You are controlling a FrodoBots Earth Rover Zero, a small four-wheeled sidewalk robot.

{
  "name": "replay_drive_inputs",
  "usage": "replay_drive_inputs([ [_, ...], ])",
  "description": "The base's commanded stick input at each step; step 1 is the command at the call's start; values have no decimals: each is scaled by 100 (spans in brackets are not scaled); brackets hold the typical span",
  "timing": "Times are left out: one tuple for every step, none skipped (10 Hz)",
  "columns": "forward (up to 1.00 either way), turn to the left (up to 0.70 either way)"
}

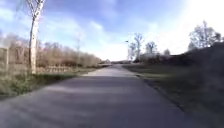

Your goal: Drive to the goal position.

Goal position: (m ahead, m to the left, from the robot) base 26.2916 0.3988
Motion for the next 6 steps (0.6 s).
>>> replay_drive_inputs([
  [100, 0],
  [100, 0],
  [100, 0],
  [100, 0],
  [100, 0],
  [100, 0],
])
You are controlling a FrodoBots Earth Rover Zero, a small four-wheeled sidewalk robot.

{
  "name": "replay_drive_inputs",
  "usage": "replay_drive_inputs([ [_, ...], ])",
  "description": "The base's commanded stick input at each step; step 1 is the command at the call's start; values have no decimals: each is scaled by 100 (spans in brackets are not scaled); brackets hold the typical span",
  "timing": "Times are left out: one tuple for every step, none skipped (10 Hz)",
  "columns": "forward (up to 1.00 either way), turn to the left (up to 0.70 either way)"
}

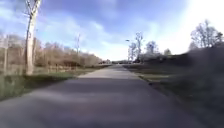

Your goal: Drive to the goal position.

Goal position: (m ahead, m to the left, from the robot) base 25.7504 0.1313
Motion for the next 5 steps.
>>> replay_drive_inputs([
  [100, -4],
  [100, -13],
  [100, -31],
  [100, -37],
  [100, 0],
])
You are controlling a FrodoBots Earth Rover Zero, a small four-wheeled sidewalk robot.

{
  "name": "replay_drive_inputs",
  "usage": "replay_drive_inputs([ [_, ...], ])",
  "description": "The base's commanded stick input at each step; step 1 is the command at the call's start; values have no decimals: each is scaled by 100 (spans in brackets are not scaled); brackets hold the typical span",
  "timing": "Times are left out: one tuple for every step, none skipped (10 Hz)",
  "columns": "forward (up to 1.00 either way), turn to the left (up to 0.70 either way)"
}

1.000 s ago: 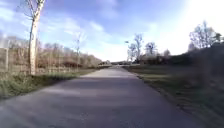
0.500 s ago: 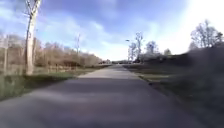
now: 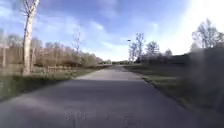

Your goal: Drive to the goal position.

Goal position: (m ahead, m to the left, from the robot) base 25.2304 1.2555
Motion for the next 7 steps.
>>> replay_drive_inputs([
  [100, 0],
  [100, 0],
  [100, 0],
  [100, 0],
  [100, 0],
  [100, 0],
  [100, 0],
])
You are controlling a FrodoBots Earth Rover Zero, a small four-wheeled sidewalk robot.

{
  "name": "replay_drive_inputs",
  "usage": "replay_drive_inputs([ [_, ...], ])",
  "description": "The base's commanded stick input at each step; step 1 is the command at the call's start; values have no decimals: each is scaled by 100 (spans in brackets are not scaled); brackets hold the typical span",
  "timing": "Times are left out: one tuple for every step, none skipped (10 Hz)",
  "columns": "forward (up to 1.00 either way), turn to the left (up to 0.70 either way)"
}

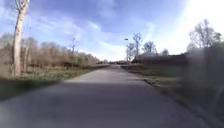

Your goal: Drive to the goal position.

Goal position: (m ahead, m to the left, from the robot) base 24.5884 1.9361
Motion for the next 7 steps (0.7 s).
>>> replay_drive_inputs([
  [100, 0],
  [100, 0],
  [100, 0],
  [100, 0],
  [100, 0],
  [100, 0],
  [100, 0],
])
